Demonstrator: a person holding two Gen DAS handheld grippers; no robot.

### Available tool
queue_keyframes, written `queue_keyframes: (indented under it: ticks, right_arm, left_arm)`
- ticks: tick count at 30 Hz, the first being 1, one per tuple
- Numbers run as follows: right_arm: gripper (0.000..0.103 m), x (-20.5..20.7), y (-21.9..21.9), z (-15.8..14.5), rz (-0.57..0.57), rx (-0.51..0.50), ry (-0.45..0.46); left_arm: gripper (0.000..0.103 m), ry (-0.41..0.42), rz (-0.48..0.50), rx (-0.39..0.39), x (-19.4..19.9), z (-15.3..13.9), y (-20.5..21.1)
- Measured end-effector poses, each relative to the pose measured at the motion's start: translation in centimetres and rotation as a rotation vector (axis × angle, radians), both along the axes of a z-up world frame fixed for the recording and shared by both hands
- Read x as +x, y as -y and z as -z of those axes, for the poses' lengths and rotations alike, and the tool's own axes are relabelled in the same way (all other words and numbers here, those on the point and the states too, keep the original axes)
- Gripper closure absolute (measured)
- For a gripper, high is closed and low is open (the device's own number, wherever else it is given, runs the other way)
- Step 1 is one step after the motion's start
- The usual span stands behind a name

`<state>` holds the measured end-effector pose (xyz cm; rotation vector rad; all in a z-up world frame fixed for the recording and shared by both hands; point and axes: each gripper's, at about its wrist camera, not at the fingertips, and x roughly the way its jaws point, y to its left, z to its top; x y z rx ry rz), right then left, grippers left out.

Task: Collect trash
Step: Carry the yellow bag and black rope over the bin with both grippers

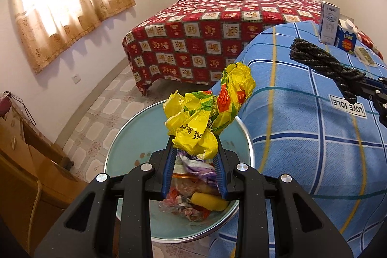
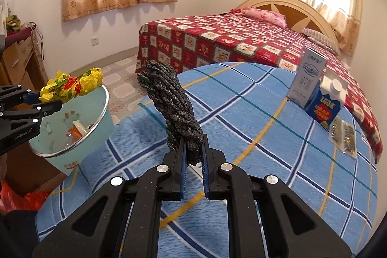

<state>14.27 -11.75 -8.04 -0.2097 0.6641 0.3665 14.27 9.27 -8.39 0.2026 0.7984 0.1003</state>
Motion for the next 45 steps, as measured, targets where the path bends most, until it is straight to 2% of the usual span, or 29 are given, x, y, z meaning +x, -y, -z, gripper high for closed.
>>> queue_keyframes:
  ticks: [45]
  right_arm:
    - [0.091,-0.9,-8.9,-0.7,-0.171,-0.043,0.012]
  left_arm:
    - [0.074,-0.011,-0.13,0.045,-3.9,0.7,-7.9]
